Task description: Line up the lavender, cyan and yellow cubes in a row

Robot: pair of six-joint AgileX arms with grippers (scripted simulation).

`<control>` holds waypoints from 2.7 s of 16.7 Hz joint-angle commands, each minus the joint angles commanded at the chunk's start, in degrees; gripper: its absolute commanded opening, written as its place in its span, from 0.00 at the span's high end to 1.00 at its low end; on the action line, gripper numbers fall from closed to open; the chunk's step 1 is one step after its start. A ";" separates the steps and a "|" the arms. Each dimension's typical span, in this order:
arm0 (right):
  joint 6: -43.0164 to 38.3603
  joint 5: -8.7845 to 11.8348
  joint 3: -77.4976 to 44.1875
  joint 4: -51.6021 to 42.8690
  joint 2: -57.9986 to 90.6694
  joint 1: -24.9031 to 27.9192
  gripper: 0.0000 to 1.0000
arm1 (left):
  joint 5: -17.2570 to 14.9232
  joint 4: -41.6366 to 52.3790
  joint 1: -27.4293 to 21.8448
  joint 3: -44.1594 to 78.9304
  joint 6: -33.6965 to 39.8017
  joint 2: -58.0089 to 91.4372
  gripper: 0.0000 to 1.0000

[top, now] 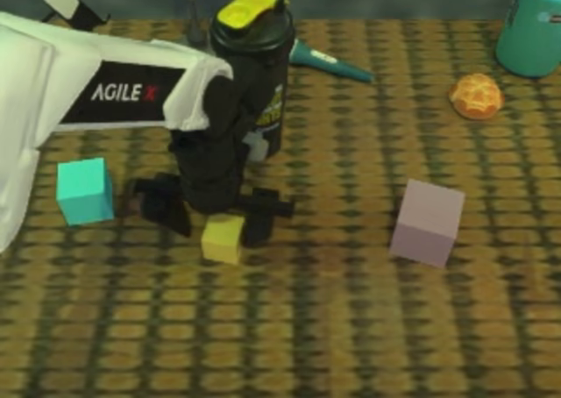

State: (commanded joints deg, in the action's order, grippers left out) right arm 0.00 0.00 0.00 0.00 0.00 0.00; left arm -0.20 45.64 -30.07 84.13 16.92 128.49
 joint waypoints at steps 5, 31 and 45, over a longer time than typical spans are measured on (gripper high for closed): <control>0.00 0.00 0.00 0.00 0.00 0.00 0.00 | 0.00 0.00 0.00 0.00 0.00 0.00 1.00; 0.00 0.00 0.00 0.00 0.00 0.00 0.00 | 0.74 18.02 -4.21 15.06 6.30 -3.23 1.00; 0.00 0.00 0.00 0.00 0.00 0.00 0.00 | 1.17 31.48 -24.15 43.30 36.47 10.40 1.00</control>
State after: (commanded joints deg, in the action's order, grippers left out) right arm 0.00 0.00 0.00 0.00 0.00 0.00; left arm 0.97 77.12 -54.22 127.44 53.39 138.89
